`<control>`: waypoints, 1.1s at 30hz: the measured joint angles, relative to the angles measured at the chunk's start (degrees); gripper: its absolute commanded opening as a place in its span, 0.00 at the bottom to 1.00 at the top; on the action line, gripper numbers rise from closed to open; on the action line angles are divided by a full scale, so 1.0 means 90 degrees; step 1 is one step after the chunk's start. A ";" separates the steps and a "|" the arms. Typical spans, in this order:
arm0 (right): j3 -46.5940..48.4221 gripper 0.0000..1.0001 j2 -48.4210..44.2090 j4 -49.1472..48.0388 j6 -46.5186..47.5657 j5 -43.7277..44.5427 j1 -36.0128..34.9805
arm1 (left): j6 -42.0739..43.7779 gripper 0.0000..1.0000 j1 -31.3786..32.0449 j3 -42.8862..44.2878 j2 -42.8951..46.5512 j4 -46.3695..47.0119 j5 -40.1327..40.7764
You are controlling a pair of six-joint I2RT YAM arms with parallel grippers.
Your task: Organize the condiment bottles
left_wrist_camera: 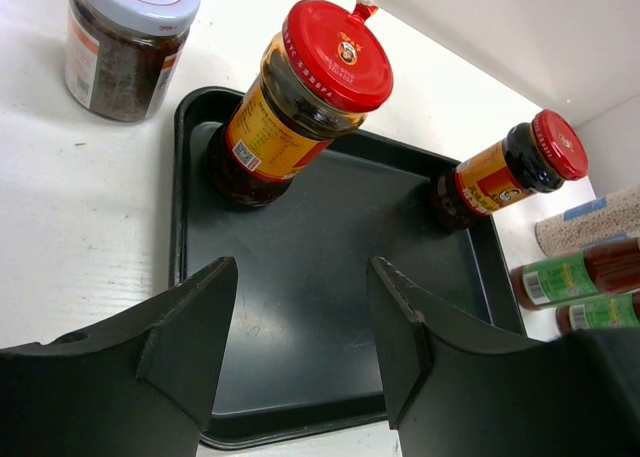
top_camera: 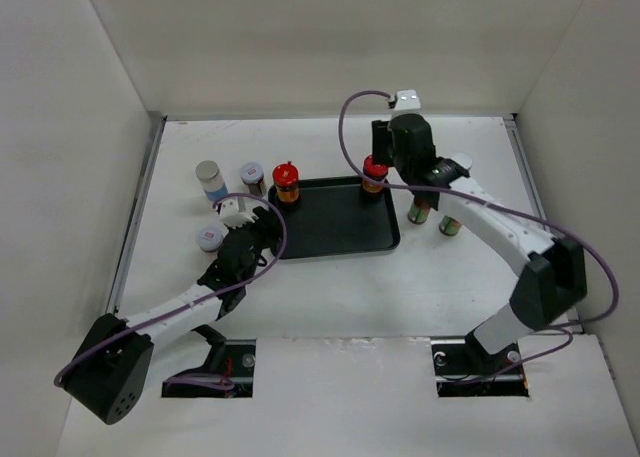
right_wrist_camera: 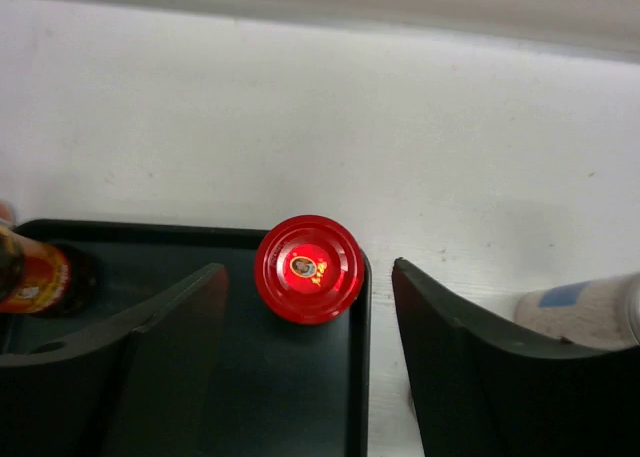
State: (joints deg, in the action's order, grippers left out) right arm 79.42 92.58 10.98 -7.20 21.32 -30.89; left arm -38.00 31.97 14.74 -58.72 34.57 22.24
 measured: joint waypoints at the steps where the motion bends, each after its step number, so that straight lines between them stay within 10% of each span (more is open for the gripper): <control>1: -0.0129 0.44 -0.0323 -0.0005 -0.0024 0.0134 -0.0034 | 0.0000 0.53 0.0010 0.0000 0.0000 -0.0002 0.0002; 5: -0.0520 0.27 -0.1438 0.0289 -0.0333 0.0891 -0.0102 | -0.0002 0.53 0.0012 0.0000 -0.0017 0.0000 0.0000; 10: -0.0928 0.68 -0.2125 0.0886 -0.0729 0.1719 0.0097 | -0.0019 0.53 0.0036 0.0000 -0.0114 0.0000 -0.0007; 13: -0.1214 0.75 -0.2198 0.1219 -0.0865 0.1887 0.0311 | -0.0024 0.53 0.0036 0.0000 -0.0107 0.0002 -0.0010; 33: -0.1722 0.50 -0.1530 0.1358 -0.1345 0.0794 0.0903 | -0.0044 0.53 0.0046 0.0000 -0.0187 0.0053 -0.0027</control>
State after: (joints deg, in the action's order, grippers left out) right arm 63.92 78.81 23.20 -19.31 28.47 -22.76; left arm -38.39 32.38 14.74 -60.40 35.05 22.00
